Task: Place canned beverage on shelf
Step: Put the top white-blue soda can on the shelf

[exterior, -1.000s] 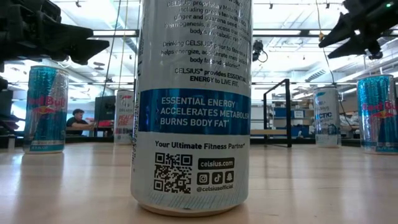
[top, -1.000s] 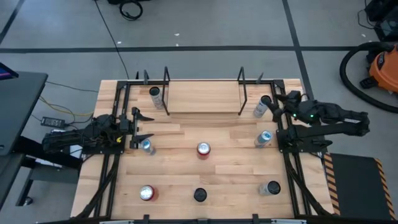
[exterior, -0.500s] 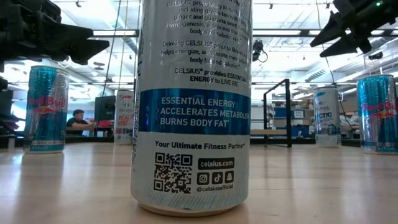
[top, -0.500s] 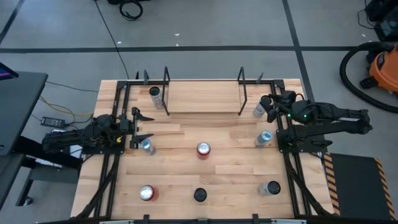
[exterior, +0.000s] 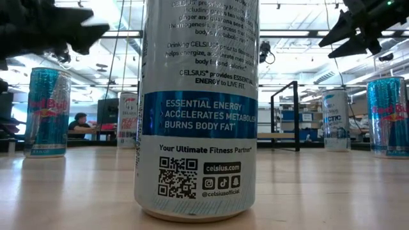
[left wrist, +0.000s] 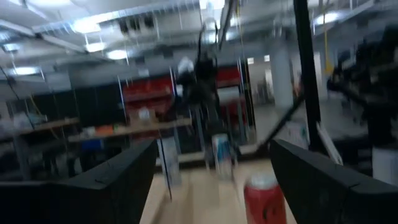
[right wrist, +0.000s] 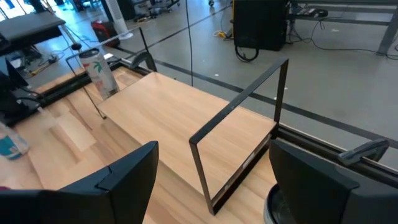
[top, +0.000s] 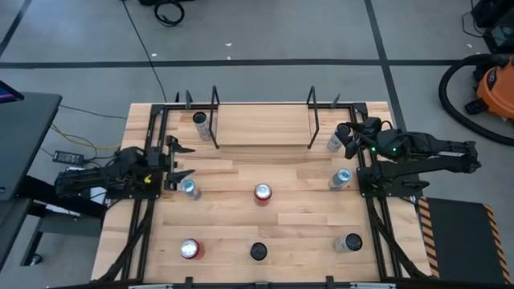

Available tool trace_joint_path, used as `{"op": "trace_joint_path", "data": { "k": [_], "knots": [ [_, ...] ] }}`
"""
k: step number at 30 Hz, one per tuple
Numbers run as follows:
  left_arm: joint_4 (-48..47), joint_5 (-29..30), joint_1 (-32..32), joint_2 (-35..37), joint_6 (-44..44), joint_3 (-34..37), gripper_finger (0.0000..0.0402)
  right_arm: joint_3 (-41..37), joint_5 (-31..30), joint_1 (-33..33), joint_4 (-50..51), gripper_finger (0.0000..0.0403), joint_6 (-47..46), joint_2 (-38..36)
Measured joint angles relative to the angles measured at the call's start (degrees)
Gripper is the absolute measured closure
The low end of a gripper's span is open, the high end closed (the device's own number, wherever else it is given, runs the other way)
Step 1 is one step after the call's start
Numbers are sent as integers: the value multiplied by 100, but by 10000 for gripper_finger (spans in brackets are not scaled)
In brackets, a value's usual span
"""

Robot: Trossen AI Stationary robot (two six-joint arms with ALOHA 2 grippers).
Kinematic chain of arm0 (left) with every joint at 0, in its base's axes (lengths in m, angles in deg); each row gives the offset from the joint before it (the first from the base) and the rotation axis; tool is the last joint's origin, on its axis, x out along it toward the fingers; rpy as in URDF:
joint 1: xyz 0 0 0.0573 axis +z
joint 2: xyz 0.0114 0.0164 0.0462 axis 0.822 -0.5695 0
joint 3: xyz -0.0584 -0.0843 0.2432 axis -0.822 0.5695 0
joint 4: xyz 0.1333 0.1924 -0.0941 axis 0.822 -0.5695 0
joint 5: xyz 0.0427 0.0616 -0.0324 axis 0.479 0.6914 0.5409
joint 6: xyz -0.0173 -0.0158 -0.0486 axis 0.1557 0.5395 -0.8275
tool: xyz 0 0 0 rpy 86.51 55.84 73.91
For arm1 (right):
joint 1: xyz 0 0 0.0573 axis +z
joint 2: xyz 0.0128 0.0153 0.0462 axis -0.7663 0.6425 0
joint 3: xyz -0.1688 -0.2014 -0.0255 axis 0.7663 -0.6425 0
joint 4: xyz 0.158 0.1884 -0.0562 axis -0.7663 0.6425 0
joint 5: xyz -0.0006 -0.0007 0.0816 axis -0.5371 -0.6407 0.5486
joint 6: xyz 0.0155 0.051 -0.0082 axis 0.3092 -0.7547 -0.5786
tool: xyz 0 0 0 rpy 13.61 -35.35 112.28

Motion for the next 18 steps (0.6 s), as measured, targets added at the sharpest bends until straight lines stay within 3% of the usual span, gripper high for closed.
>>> {"op": "trace_joint_path", "data": {
  "k": [3, 8, 18],
  "knots": [
    [267, 312, -4, 4, -54, -43, 86, 110, 1, -70, 41, 87, -7, 3],
    [-292, 1400, 2, -14, -485, -403, 86, 186, 5, -318, 613, 87, -442, 53],
    [-558, 1474, 0, -294, -582, -715, 86, 185, 1, -1015, 1028, 87, -997, 732]
  ]
}}
